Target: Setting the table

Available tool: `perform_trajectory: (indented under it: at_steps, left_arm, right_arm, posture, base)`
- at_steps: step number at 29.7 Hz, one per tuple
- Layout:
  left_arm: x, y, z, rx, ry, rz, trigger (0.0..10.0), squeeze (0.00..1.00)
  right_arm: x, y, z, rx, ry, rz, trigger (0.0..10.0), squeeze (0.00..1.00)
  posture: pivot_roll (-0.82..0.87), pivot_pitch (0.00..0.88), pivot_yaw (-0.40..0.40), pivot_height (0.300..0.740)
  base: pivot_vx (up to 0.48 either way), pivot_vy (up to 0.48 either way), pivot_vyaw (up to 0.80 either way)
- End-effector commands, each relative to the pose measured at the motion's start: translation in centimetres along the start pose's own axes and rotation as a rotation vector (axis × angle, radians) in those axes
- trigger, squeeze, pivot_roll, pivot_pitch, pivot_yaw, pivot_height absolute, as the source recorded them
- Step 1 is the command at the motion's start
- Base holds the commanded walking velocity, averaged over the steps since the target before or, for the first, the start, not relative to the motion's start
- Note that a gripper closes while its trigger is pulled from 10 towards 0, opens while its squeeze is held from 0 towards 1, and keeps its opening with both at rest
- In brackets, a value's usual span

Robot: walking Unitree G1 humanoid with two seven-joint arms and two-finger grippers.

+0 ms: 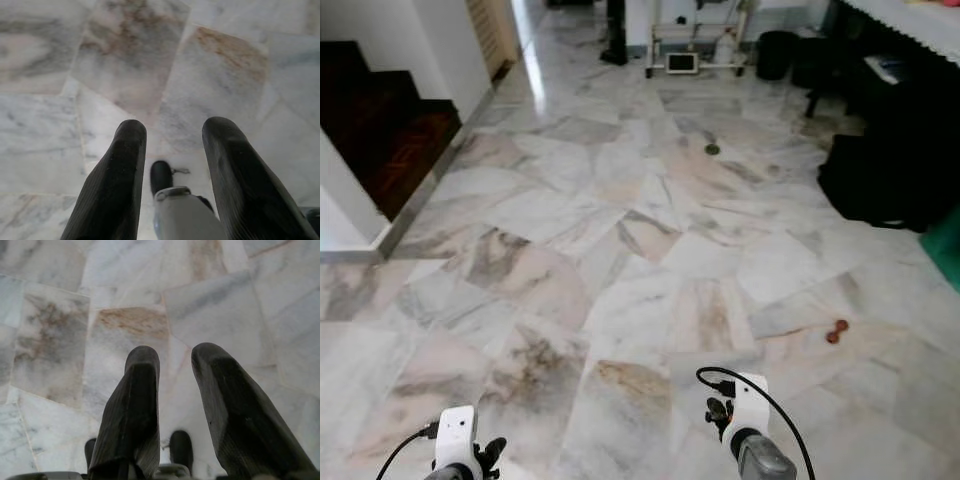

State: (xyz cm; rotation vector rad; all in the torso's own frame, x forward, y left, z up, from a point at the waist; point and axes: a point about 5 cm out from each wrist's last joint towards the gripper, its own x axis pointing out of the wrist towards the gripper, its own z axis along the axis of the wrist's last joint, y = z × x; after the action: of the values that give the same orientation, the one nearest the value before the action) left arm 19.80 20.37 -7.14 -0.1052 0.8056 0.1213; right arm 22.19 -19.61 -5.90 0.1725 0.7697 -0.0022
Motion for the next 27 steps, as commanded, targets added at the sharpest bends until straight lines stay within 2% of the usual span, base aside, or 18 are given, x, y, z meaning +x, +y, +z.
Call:
perform_trajectory:
  at_steps: [1, 12, 20, 24, 27]
  left_arm:
    - [-0.11, 0.17, -0.28, -0.016, -0.001, 0.015, 10.0, 0.0]
    - [-0.01, 0.15, 0.21, -0.017, -0.02, 0.007, 10.0, 0.0]
    - [0.01, 0.24, 0.42, 0.037, -0.022, -0.007, 10.0, 0.0]
    - [0.03, 0.08, 0.47, 0.047, -0.028, -0.009, 10.0, 0.0]
    - [0.07, -0.05, 0.61, 0.041, -0.036, -0.009, 10.0, 0.0]
  right_arm:
    - [-0.01, 0.25, -0.36, -0.011, 0.018, 0.009, 10.0, 0.0]
    - [-0.04, 0.39, -0.68, -0.023, 0.03, 0.01, 10.0, 0.0]
    - [-0.1, 0.38, -0.93, -0.022, 0.036, 0.005, 10.0, 0.0]
    - [-0.11, 0.4, -1.0, -0.021, 0.038, 0.004, 10.0, 0.0]
    - [-0.11, 0.43, -1.05, -0.022, 0.038, 0.004, 10.0, 0.0]
  posture:
    - [-0.05, 0.0, 0.004, 0.74]
    - [-0.05, 0.0, 0.009, 0.74]
    - [-0.05, 0.0, 0.012, 0.74]
    - [-0.05, 0.0, 0.015, 0.74]
    - [-0.05, 0.0, 0.016, 0.74]
  base:
    - [0.0, 0.0, -0.78]
    - [0.0, 0.0, -0.76]
    - [0.0, 0.0, -0.75]
    - [0.0, -0.449, -0.75]
    - [0.0, 0.0, -0.75]
